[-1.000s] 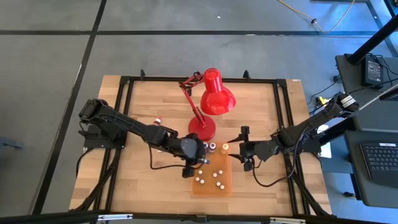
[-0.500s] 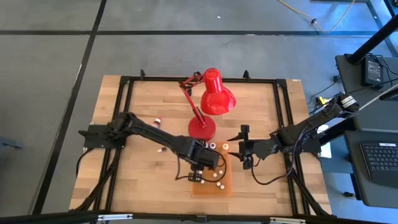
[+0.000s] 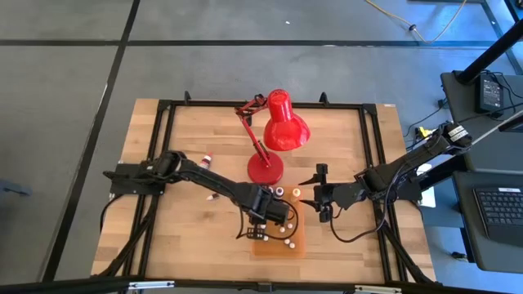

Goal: Pick & Place food coloring
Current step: Put the small black food coloring bottle into the orange bin

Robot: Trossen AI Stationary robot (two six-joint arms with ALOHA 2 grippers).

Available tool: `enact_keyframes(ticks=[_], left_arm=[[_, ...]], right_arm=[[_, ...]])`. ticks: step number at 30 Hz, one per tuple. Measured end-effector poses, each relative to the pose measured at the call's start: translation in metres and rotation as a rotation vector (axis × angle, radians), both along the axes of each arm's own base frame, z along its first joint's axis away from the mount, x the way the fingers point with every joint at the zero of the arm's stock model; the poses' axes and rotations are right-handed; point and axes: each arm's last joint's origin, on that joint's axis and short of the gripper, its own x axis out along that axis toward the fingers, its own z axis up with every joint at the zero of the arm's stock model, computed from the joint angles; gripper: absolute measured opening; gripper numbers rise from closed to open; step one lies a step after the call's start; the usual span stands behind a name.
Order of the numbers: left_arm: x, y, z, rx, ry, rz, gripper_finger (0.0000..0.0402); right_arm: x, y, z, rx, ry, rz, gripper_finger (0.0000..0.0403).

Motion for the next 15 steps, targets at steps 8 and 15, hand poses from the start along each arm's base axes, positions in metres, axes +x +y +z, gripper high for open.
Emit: enact_keyframes(ticks=[8, 15], left_arm=[[0.005, -0.001, -0.015, -0.013, 0.026, -0.003, 0.0059], [0.008, -0.001, -0.022, -0.005, 0.031, -0.002, 0.006]], right_arm=[[0.0, 0.0, 0.0, 0.0, 0.0, 0.0, 0.0252], [0.0, 0.0, 0.0, -0.001, 0.002, 0.0, 0.0252]])
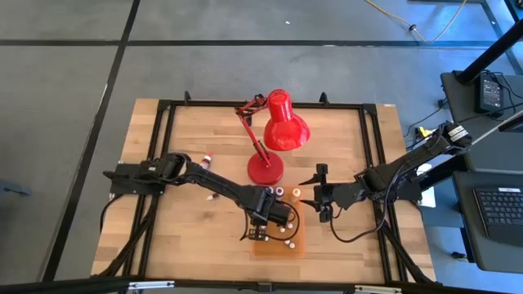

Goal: Pick & Place food coloring
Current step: Put the small black food coloring bottle into the orange bin, then put the small red food coloring bottle into the orange bin

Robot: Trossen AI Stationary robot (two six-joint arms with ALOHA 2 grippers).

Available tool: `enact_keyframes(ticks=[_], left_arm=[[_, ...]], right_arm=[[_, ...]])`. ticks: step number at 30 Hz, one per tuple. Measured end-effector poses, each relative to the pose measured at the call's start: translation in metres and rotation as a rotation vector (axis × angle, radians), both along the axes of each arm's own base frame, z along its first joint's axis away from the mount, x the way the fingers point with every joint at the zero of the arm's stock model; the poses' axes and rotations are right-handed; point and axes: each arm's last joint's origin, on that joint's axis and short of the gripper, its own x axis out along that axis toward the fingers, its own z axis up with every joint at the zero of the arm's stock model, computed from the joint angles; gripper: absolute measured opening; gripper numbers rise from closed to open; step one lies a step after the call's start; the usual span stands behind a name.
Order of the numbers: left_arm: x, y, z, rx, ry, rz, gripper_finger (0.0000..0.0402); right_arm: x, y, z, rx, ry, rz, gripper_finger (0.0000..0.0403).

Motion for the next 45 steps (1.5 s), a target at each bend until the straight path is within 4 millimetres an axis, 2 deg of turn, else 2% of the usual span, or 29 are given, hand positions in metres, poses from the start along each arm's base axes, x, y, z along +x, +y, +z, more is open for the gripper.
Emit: enact_keyframes(ticks=[21, 34, 37, 42, 45], left_arm=[[0.0, -0.001, 0.0, -0.004, 0.001, 0.004, 0.0081], [-0.001, -0.001, 0.001, -0.037, 0.015, 0.039, 0.0125], [-0.006, 0.001, 0.011, -0.034, 0.021, 0.041, 0.013], [-0.016, 0.005, 0.05, -0.035, -0.083, 0.009, 0.0131], [-0.024, 0.003, 0.069, 0.022, -0.147, -0.008, 0.0129]], right_arm=[[0.0, 0.0, -0.001, -0.003, 0.007, 0.001, 0.0252], [0.0, 0.0, -0.001, -0.005, 0.008, 0.003, 0.0252], [0.0, 0.0, -0.001, -0.006, 0.009, 0.003, 0.0252], [-0.001, 0.0, -0.001, -0.01, 0.013, 0.003, 0.0252], [-0.001, 0.0, -0.001, -0.009, 0.013, 0.003, 0.0252]])
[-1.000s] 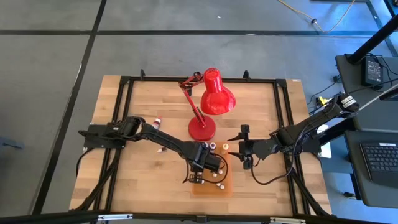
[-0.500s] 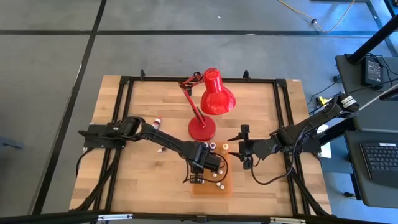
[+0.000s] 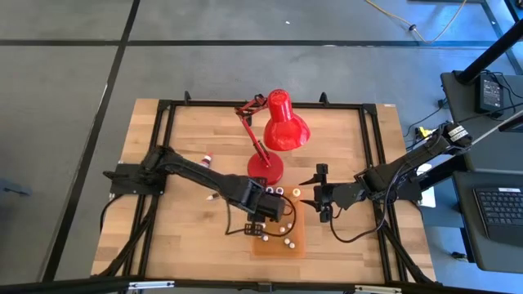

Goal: Pick & Place food coloring
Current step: Put the small red food coloring bottle into the orange bin

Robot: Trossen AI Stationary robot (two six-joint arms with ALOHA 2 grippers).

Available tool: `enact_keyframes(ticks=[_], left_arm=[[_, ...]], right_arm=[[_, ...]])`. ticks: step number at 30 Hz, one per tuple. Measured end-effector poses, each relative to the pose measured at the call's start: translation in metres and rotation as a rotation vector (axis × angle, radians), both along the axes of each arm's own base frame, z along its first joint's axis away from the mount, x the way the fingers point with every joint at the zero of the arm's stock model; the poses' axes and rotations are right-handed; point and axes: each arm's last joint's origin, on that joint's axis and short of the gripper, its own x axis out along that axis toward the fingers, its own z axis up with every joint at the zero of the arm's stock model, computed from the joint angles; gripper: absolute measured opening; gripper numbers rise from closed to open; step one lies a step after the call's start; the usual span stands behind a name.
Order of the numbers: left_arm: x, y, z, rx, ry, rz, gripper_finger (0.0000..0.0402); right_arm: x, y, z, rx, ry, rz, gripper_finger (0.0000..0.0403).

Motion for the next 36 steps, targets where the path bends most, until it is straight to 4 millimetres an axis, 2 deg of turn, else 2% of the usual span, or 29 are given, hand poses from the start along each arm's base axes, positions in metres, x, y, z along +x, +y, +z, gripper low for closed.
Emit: enact_keyframes(ticks=[4, 9, 12, 16, 19, 21, 24, 28, 32, 36], left_arm=[[-0.013, -0.009, 0.024, 0.082, -0.083, -0.041, 0.0128], [-0.021, -0.019, 0.039, 0.11, -0.166, -0.058, 0.0128], [-0.02, -0.028, 0.033, 0.037, -0.22, -0.089, 0.0128], [-0.02, -0.044, 0.013, -0.062, -0.233, -0.212, 0.0128], [-0.026, -0.043, 0.004, -0.056, -0.209, -0.17, 0.0128], [-0.033, -0.037, 0.005, -0.033, -0.22, -0.131, 0.0128], [-0.048, -0.03, 0.01, -0.022, -0.302, -0.093, 0.0128], [-0.073, -0.018, 0.004, -0.074, -0.434, -0.069, 0.0127], [-0.107, -0.004, -0.01, -0.095, -0.548, 0.007, 0.0127], [-0.15, 0.0, -0.032, -0.042, -0.664, 0.098, 0.0127]], right_arm=[[0.0, 0.0, 0.0, 0.002, 0.0, -0.001, 0.0252], [0.0, 0.0, 0.0, 0.004, 0.0, 0.0, 0.0252], [0.0, 0.0, 0.0, 0.021, 0.0, -0.009, 0.0252], [0.0, 0.001, -0.001, 0.035, 0.009, 0.007, 0.0252], [0.0, 0.001, -0.001, 0.036, 0.009, 0.007, 0.0252], [0.0, 0.001, -0.001, 0.036, 0.009, 0.007, 0.0252], [0.0, 0.001, -0.001, 0.034, 0.011, 0.007, 0.0252], [-0.001, 0.001, -0.001, 0.033, 0.013, 0.007, 0.0252], [-0.001, 0.001, -0.001, 0.033, 0.013, 0.007, 0.0252], [0.0, 0.0, -0.001, 0.03, 0.012, 0.004, 0.0252]])
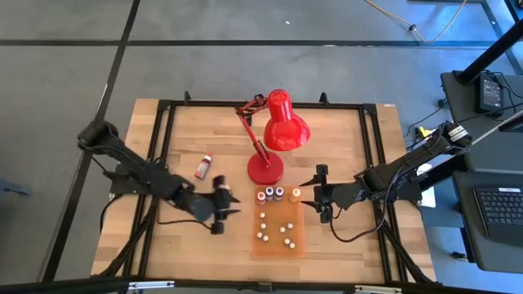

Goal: Pick & Place food coloring
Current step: Put the small red food coloring bottle into the orange bin

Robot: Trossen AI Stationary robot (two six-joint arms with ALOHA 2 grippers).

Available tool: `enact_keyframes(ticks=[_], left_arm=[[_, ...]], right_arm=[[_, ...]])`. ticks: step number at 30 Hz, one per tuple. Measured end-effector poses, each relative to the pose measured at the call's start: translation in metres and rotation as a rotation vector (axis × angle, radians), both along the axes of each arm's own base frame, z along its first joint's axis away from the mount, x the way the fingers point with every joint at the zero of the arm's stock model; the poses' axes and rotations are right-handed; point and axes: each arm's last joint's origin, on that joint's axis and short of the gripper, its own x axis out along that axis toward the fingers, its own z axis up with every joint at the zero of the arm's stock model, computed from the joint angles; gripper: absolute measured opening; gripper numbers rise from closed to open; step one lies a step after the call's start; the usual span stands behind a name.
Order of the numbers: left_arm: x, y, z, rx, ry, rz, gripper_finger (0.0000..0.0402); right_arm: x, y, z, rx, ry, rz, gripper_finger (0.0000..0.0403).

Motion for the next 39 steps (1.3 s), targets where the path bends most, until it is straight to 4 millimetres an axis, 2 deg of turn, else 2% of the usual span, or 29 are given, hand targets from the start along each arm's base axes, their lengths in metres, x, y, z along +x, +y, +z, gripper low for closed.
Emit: enact_keyframes(ticks=[7, 12, 16, 21, 29, 39], left_arm=[[-0.07, 0.0, -0.053, -0.002, -0.159, 0.174, 0.0127], [-0.102, 0.005, -0.087, 0.018, -0.195, 0.258, 0.0127], [-0.118, 0.012, -0.106, -0.002, -0.189, 0.286, 0.0127], [-0.13, 0.013, -0.115, 0.005, -0.199, 0.28, 0.0127], [-0.134, 0.008, -0.12, 0.043, -0.247, 0.287, 0.0127], [-0.134, -0.005, -0.148, 0.048, -0.275, 0.303, 0.0127]], right_arm=[[0.0, 0.0, 0.0, -0.002, -0.003, -0.002, 0.0252], [0.001, 0.0, 0.001, 0.003, -0.016, -0.003, 0.0252], [0.001, 0.0, 0.002, 0.007, -0.023, -0.003, 0.0252], [0.004, 0.002, 0.0, 0.006, -0.026, -0.006, 0.0252], [0.012, 0.004, -0.011, -0.006, -0.002, -0.012, 0.0252], [0.018, 0.001, -0.016, -0.033, 0.007, -0.016, 0.0252]])
